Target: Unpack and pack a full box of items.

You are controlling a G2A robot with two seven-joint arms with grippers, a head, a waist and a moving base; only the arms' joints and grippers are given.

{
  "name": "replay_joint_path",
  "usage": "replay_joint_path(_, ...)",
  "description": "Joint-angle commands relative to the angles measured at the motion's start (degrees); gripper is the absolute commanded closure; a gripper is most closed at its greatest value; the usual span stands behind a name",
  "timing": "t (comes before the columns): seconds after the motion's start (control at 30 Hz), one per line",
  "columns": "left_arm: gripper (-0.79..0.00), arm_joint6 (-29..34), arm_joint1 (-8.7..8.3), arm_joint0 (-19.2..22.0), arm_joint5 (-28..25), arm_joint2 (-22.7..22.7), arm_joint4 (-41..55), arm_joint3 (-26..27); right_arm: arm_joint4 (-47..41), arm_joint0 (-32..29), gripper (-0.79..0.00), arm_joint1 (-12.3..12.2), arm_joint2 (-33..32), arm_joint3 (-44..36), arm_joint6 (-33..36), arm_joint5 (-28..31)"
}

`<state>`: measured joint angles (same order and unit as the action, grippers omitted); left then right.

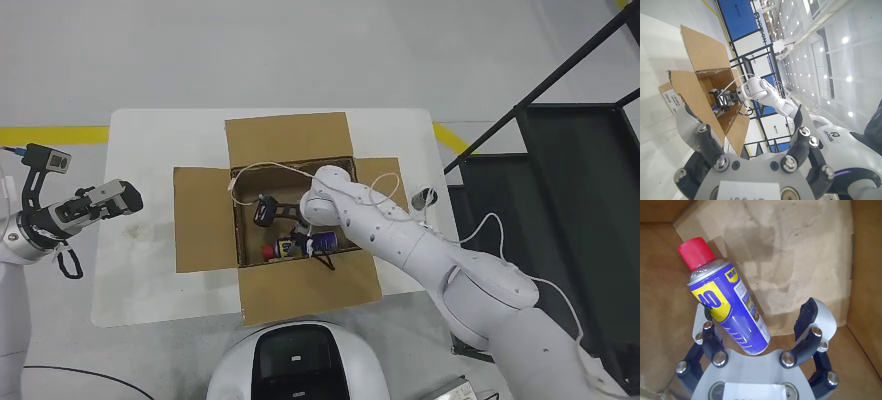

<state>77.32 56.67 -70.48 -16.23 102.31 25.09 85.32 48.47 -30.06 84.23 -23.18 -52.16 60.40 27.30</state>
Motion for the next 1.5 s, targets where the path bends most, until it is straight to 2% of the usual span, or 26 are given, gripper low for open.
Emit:
replay_joint_path(0.0,-0.785,0.0,0.0,0.0,0.0,0.0,0.0,0.0,0.29,0.3,-0.785,0.83,0.8,1.66,-0.23,0.57)
replay_joint_path(0.03,-0.785,0.0,0.0,0.0,0.0,0.0,0.0,0.0,0.47,0.47,-0.785,1.26,1.21,2.47,-0.16,0.84)
replay_joint_path(0.07,-0.785,0.0,0.0,0.0,0.0,0.0,0.0,0.0,0.6,0.66,-0.646,1.67,1.56,3.19,-0.19,1.14)
replay_joint_path(0.1,-0.785,0.0,0.0,0.0,0.0,0.0,0.0,0.0,0.58,0.83,-0.345,2.07,1.75,3.96,-0.5,1.24)
replay_joint_path(0.13,-0.785,0.0,0.0,0.0,0.0,0.0,0.0,0.0,0.53,0.98,-0.145,2.44,1.9,4.74,-0.8,1.33)
replay_joint_path(0.17,-0.785,0.0,0.0,0.0,0.0,0.0,0.0,0.0,0.64,1.16,0.0,2.79,2.11,5.48,-0.95,1.49)
replay_joint_path(0.5,-0.785,0.0,0.0,0.0,0.0,0.0,0.0,0.0,0.74,3.13,0.0,5.04,1.98,10.28,-2.94,2.26)
replay_joint_path(0.67,-0.785,0.0,0.0,0.0,0.0,0.0,0.0,0.0,0.51,4.16,0.0,4.69,0.48,9.68,-2.81,3.11)
replay_joint_path(0.83,-0.785,0.0,0.0,0.0,0.0,0.0,0.0,0.0,0.61,4.38,0.0,3.3,-1.89,6.99,-2.59,3.49)
replay_joint_path(1.0,-0.785,0.0,0.0,0.0,0.0,0.0,0.0,0.0,1.33,3.28,0.0,0.53,-5.78,1.26,-1.84,3.6)
replay_joint_path(1.17,-0.785,0.0,0.0,0.0,0.0,0.0,0.0,0.0,1.49,-0.55,0.0,-3.8,-12.74,-8.83,-0.86,4.85)
replay_joint_path(1.33,-0.785,0.0,0.0,0.0,0.0,0.0,0.0,0.0,1.71,-8.72,0.0,-9.02,-23.57,-22.92,-1.76,8.42)
replay_joint_path(1.47,-0.785,0.0,0.0,0.0,0.0,0.0,0.0,0.0,-0.74,-17.47,0.0,-12.47,-33.62,-30.99,-8.6,16.04)
